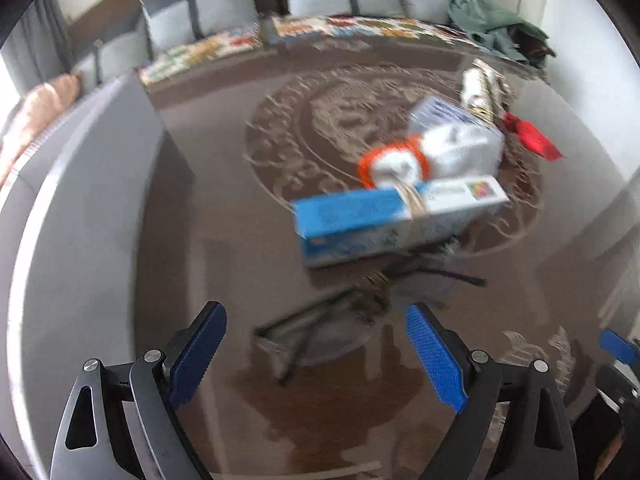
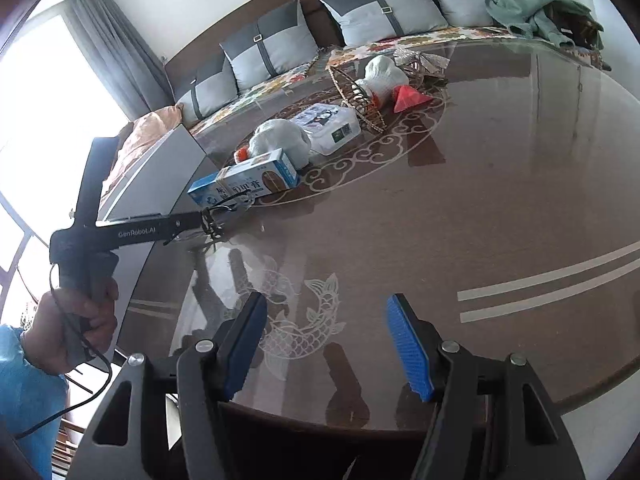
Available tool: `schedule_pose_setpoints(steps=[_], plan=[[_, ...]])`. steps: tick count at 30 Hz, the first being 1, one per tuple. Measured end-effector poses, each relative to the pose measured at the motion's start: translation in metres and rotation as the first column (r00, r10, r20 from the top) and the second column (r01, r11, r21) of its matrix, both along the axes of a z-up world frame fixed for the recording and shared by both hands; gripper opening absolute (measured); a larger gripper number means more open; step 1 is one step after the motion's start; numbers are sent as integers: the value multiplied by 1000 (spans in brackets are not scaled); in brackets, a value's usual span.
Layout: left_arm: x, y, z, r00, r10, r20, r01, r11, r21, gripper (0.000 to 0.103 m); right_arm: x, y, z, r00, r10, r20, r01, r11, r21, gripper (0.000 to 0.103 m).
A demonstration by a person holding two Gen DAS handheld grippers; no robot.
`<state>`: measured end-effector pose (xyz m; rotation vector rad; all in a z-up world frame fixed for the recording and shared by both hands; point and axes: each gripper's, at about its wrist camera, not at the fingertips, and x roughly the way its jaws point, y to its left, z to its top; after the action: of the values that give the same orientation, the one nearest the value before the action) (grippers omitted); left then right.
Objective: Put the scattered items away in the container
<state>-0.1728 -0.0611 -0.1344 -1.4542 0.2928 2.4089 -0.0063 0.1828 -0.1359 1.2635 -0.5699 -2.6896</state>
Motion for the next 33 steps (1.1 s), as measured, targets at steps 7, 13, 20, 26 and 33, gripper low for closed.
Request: schedule_pose_setpoints(steps=[7, 13, 20, 26, 33], plan=[[31, 19, 1, 987, -145, 75, 127, 972, 200, 92, -6, 1, -8, 1000, -12, 22, 12, 1000, -2, 64], [60, 33, 16, 975, -214, 68, 186, 939, 289, 92, -4, 4, -9, 999, -32, 20, 32, 999, -9, 64], [70, 38, 14, 966, -235, 111, 180, 914, 362, 92, -3, 8, -12, 998, -62, 30, 63, 998, -20, 64], [67, 26, 33, 993, -119, 2, 113, 946, 304, 92, -2, 11, -11, 997, -79, 20, 79, 997, -22, 64], [44, 9, 24, 996, 69, -60, -61, 991, 121, 92, -3, 9, -13, 997, -74, 32, 74, 997, -13, 64]])
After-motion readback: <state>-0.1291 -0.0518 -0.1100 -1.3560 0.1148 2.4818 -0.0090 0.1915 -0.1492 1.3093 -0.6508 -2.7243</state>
